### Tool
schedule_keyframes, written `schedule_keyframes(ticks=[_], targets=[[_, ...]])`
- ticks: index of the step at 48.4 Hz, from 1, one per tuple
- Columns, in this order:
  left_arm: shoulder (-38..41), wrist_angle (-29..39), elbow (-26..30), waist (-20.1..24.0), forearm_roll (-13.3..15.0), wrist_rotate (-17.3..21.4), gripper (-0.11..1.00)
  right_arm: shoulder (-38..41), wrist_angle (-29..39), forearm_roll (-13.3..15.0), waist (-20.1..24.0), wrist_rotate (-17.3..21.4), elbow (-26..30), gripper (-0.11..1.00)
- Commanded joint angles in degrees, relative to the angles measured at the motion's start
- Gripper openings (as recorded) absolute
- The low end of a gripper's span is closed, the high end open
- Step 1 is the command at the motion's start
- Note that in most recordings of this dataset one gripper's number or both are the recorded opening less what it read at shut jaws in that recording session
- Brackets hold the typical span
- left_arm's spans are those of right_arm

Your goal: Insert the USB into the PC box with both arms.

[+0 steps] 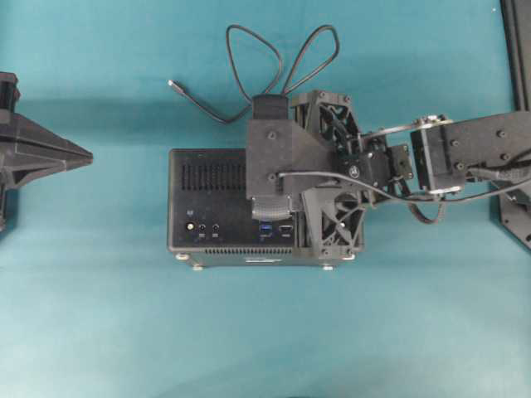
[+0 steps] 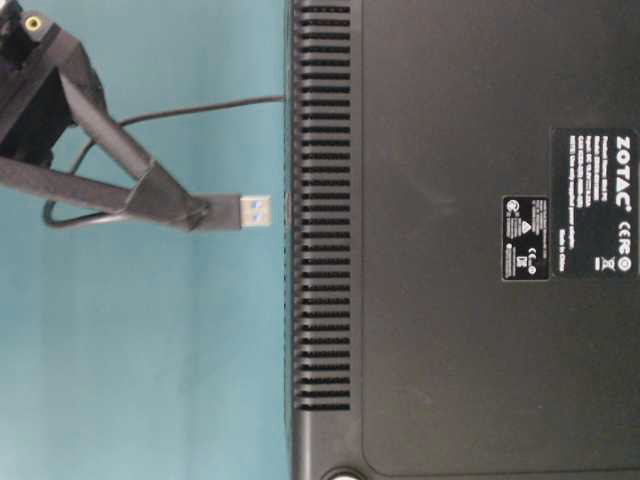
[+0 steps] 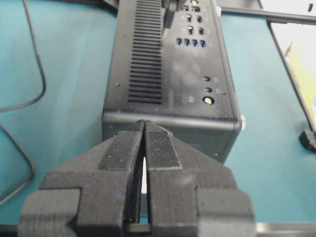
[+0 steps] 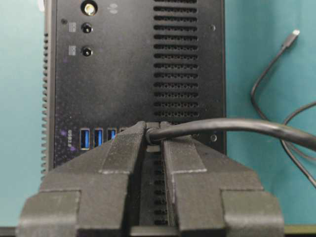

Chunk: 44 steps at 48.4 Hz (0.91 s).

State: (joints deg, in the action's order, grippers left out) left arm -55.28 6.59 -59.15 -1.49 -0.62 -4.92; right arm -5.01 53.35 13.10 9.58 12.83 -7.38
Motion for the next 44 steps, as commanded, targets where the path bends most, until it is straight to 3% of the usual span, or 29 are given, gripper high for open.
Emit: schedule_keyframes(ticks=[1, 44], targets=[[0.3, -0.2, 0.5, -0.1, -0.1, -0.2, 0.0, -0.7, 0.4, 0.1, 0.2, -0.8, 1.2, 0.12], [0.2, -0.3, 0.4, -0.1, -0.1, -0.5, 0.0, 0.3, -1.1, -0.1, 0.3, -0.7, 0.4, 0.12]])
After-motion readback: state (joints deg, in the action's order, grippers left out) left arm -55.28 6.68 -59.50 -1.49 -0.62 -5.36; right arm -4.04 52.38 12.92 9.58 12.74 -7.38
